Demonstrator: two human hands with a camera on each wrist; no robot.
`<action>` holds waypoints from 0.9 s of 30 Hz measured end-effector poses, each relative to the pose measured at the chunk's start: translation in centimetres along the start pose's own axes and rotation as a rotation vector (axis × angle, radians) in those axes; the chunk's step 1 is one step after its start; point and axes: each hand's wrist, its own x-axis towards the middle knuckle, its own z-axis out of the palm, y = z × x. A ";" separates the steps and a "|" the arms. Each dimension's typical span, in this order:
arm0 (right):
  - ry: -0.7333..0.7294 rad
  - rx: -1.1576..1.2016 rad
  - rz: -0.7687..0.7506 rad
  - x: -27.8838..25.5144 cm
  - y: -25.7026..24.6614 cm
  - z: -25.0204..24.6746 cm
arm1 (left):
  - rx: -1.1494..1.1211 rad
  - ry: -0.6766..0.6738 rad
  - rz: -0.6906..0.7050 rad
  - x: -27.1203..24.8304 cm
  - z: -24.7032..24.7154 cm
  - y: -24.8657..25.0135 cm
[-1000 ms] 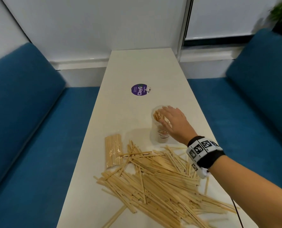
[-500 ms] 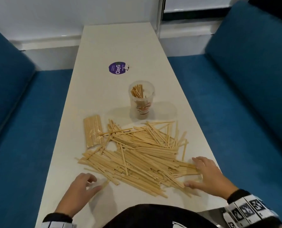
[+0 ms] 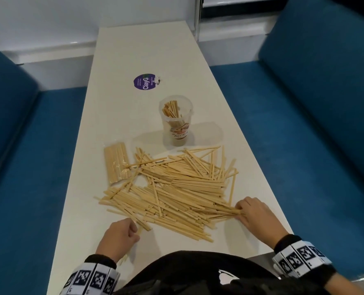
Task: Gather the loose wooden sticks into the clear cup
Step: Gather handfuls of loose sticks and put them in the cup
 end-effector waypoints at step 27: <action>0.064 -0.319 -0.223 0.6 -1.0 1.0 | 0.057 0.015 -0.054 0.6 1.2 2.0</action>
